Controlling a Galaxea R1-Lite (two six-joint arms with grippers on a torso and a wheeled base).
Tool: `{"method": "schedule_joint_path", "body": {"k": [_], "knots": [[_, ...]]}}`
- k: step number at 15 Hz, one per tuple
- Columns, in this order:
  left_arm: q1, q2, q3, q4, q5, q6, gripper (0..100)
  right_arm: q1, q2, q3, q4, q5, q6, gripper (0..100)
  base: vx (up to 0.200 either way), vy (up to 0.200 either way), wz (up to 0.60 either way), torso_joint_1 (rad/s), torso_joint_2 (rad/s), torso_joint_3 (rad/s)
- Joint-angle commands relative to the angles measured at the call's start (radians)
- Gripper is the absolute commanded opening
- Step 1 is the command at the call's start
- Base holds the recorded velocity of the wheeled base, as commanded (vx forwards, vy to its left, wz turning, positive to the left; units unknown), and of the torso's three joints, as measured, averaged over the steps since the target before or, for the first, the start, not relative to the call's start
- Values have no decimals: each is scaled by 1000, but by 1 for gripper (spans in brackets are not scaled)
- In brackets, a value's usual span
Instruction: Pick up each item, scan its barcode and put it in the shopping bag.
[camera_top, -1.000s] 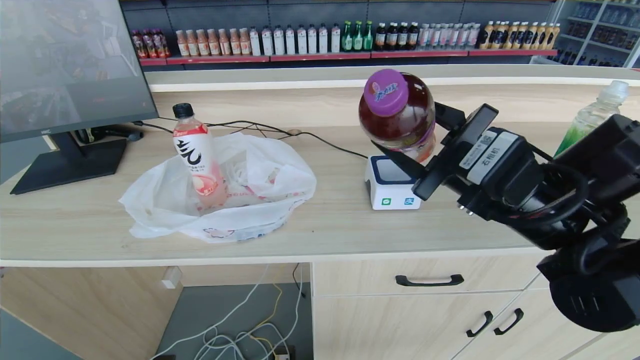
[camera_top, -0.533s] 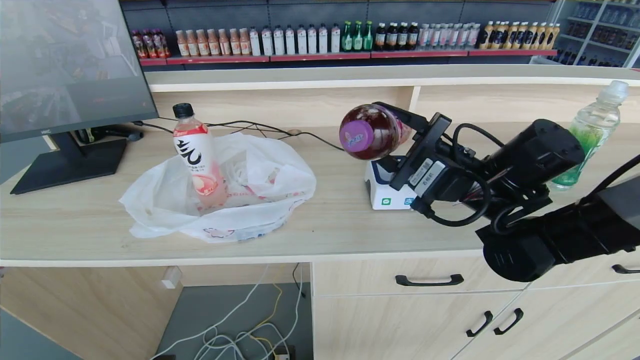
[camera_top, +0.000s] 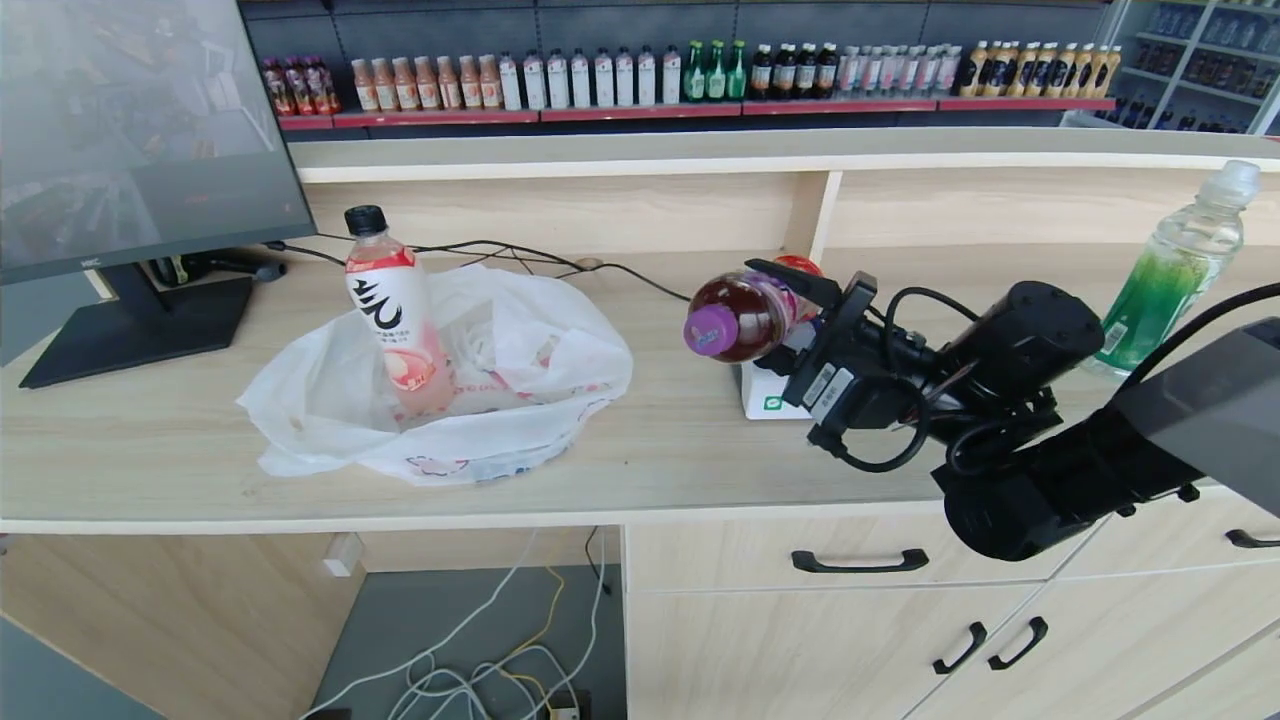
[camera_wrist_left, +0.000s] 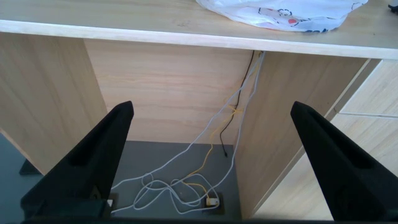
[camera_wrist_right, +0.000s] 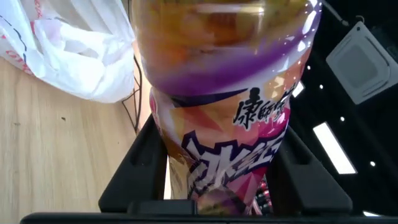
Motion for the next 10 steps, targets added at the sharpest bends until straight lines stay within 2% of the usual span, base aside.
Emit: {"method": "schedule_joint_path", "body": {"k": [1, 4, 10], "knots": [[0, 0, 0, 0, 0, 0, 100, -13, -3, 5, -1, 2, -1, 0, 0, 0, 0, 0, 0, 0], [0, 0, 0, 0, 0, 0, 100, -57, -3, 7, -1, 7, 11, 0, 0, 0, 0, 0, 0, 0], [0, 0, 0, 0, 0, 0, 100, -62, 1, 25, -1, 12, 6, 0, 0, 0, 0, 0, 0, 0]]}}
